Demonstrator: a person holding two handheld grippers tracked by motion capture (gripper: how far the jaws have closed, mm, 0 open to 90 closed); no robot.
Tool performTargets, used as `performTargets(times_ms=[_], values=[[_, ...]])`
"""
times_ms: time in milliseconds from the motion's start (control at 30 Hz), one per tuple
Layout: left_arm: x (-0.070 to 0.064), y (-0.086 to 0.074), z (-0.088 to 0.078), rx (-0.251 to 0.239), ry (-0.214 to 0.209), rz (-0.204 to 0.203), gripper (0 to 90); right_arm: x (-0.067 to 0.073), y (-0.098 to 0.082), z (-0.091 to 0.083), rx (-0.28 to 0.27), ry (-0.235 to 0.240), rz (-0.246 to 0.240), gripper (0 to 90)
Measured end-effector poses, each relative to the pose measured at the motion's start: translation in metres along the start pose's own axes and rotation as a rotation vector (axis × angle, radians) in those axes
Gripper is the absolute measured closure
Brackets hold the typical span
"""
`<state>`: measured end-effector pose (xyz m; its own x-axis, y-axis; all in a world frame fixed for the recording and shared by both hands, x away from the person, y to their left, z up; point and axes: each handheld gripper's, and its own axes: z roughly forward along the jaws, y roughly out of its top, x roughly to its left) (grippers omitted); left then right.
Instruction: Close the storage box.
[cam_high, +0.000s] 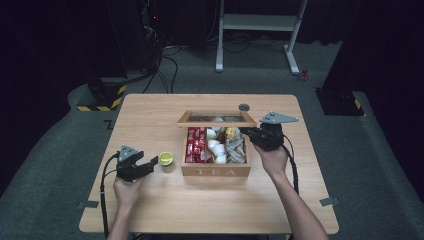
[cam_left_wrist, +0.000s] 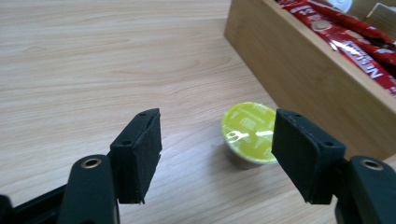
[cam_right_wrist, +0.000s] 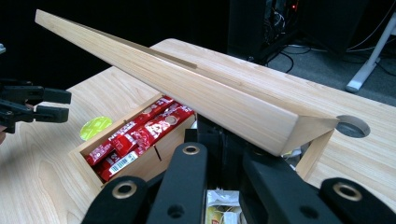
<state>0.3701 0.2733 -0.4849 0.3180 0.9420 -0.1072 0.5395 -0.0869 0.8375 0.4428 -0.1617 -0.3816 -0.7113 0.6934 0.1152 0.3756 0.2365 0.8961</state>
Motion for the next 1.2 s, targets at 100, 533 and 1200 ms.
performTargets(times_ms=[100,533,1200], values=[[0.005,-0.005,-0.005,-0.003,0.016,-0.015,33.9,0.000,-0.001,0.000,0.000,0.000,0.000,89.6],[0.018,-0.030,-0.011,0.046,0.093,-0.036,33.9,0.001,-0.005,-0.001,0.004,0.005,0.005,89.4],[0.023,-0.047,-0.007,0.092,0.135,-0.029,33.2,0.004,-0.017,-0.005,0.011,0.009,0.003,89.3]])
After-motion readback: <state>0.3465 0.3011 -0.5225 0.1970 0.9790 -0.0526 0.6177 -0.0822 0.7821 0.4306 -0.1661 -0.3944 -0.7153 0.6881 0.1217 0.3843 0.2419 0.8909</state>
